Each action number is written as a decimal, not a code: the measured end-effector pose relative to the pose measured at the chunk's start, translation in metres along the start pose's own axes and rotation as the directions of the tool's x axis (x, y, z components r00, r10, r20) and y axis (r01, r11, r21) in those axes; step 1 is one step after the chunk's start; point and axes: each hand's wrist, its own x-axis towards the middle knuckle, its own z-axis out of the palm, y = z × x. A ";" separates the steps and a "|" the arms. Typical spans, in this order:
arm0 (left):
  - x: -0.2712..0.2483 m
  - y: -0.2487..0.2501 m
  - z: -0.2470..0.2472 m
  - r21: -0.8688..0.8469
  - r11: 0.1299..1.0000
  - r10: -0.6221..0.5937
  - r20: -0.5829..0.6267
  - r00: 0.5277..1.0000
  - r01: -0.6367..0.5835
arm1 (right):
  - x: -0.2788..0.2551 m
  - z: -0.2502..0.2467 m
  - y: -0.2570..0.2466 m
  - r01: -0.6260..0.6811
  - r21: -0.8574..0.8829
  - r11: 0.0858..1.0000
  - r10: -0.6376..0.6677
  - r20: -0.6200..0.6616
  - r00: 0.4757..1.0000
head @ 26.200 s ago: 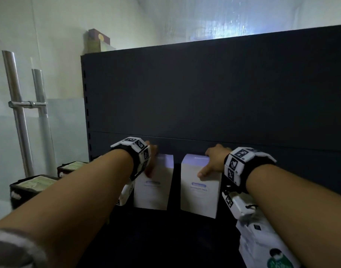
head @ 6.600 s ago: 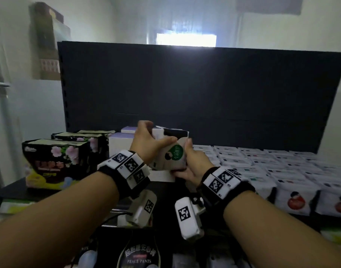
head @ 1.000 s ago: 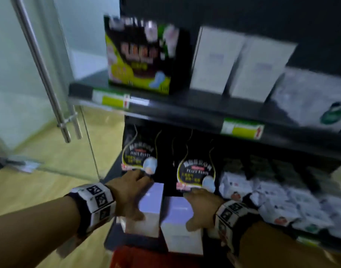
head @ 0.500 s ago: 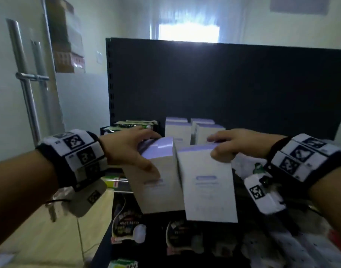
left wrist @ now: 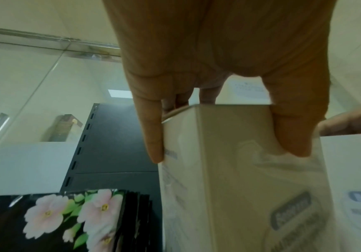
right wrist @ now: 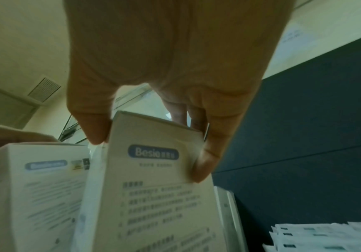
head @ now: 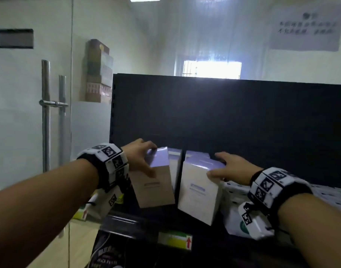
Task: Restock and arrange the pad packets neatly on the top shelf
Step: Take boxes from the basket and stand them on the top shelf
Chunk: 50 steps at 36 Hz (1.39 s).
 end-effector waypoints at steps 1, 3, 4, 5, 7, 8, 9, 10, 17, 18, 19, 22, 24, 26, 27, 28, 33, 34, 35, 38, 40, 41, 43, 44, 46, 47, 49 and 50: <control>0.003 0.001 0.004 0.018 1.000 -0.018 0.003 1.000 0.018 | 0.005 0.003 0.004 0.010 0.003 1.000 -0.010 0.012 1.000; 0.009 0.003 0.013 0.057 0.997 -0.046 0.008 0.999 0.046 | 0.014 0.008 0.011 0.024 0.007 1.000 -0.024 0.047 0.999; 0.011 0.004 0.017 0.070 0.996 -0.052 0.017 0.999 0.050 | 0.018 0.010 0.014 0.031 0.004 1.000 -0.031 0.065 0.997; 0.014 0.004 0.021 0.078 0.996 -0.055 0.028 0.998 0.053 | 0.021 0.012 0.017 0.038 -0.008 0.999 -0.037 0.077 0.996; 0.019 0.005 0.026 0.085 0.995 -0.059 0.052 0.997 0.055 | 0.026 0.013 0.021 0.050 -0.038 0.998 -0.047 0.091 0.995; 0.022 0.005 0.028 0.087 0.995 -0.057 0.064 0.996 0.052 | 0.028 0.014 0.023 0.056 -0.045 0.997 -0.052 0.099 0.994; 0.025 0.005 0.029 0.090 0.995 -0.054 0.074 0.996 0.047 | 0.030 0.014 0.025 0.062 -0.046 0.997 -0.057 0.107 0.993; 0.028 0.005 0.030 0.090 0.995 -0.052 0.083 0.995 0.045 | 0.032 0.014 0.027 0.065 -0.041 0.997 -0.060 0.114 0.992; 0.046 0.006 0.030 0.077 0.997 -0.044 0.186 0.982 0.030 | 0.038 0.016 0.031 0.069 -0.100 0.993 -0.057 0.125 0.991; 0.048 0.006 0.031 0.080 0.997 -0.037 0.203 0.978 0.021 | 0.040 0.016 0.031 0.066 -0.116 0.991 -0.051 0.128 0.990; 0.050 0.007 0.032 0.089 0.996 -0.022 0.209 0.978 0.003 | 0.041 0.016 0.031 0.058 -0.130 0.990 -0.040 0.134 0.990; 0.051 0.008 0.038 0.140 0.987 0.054 0.189 0.980 -0.081 | 0.045 0.014 0.030 0.020 -0.175 0.984 0.012 0.177 0.984; 0.052 0.008 0.040 0.174 0.977 0.093 0.179 0.979 -0.124 | 0.048 0.011 0.027 0.011 -0.249 0.968 0.038 0.189 0.981; 0.052 0.006 0.040 0.185 0.971 0.120 0.169 0.978 -0.151 | 0.050 0.010 0.022 0.017 -0.342 0.939 0.051 0.187 0.981; 0.052 0.006 0.040 0.191 0.968 0.132 0.166 0.977 -0.163 | 0.051 0.009 0.020 0.023 -0.389 0.921 0.055 0.189 0.980; 0.051 0.005 0.038 0.199 0.965 0.140 0.170 0.975 -0.173 | 0.052 0.008 0.016 0.030 -0.430 0.902 0.060 0.193 0.979; 0.052 0.006 0.028 0.286 0.932 0.173 0.195 0.965 -0.224 | 0.055 0.010 0.003 0.037 -0.548 0.836 0.076 0.183 0.980; 0.053 0.005 0.028 0.302 0.925 0.174 0.205 0.963 -0.231 | 0.056 0.012 0.002 0.037 -0.560 0.828 0.078 0.181 0.980; 0.054 0.004 0.027 0.308 0.923 0.169 0.212 0.962 -0.230 | 0.055 0.013 0.003 0.032 -0.563 0.826 0.082 0.176 0.981; 0.056 0.001 0.025 0.298 0.927 0.164 0.222 0.961 -0.227 | 0.055 0.016 0.006 0.027 -0.531 0.847 0.073 0.166 0.983; 0.058 0.000 0.023 0.298 0.925 0.170 0.224 0.960 -0.233 | 0.054 0.017 0.008 0.031 -0.517 0.855 0.066 0.169 0.983; 0.058 -0.001 0.021 0.303 0.922 0.177 0.229 0.957 -0.242 | 0.055 0.017 0.008 0.034 -0.516 0.856 0.063 0.169 0.984; 0.059 -0.003 0.019 0.307 0.914 0.192 0.246 0.950 -0.264 | 0.056 0.018 0.009 0.036 -0.511 0.859 0.058 0.165 0.985; 0.059 -0.004 0.019 0.307 0.912 0.197 0.252 0.948 -0.271 | 0.056 0.018 0.010 0.035 -0.505 0.863 0.056 0.163 0.985; 0.058 -0.006 0.019 0.303 0.912 0.206 0.247 0.947 -0.277 | 0.057 0.018 0.011 0.030 -0.486 0.874 0.056 0.161 0.985; 0.057 -0.006 0.020 0.296 0.915 0.206 0.244 0.948 -0.275 | 0.057 0.018 0.012 0.029 -0.480 0.877 0.056 0.162 0.985; 0.056 -0.007 0.022 0.281 0.920 0.207 0.242 0.948 -0.273 | 0.058 0.019 0.012 0.031 -0.482 0.876 0.056 0.165 0.985; 0.056 -0.007 0.023 0.274 0.922 0.210 0.241 0.948 -0.274 | 0.058 0.019 0.012 0.031 -0.484 0.874 0.058 0.167 0.984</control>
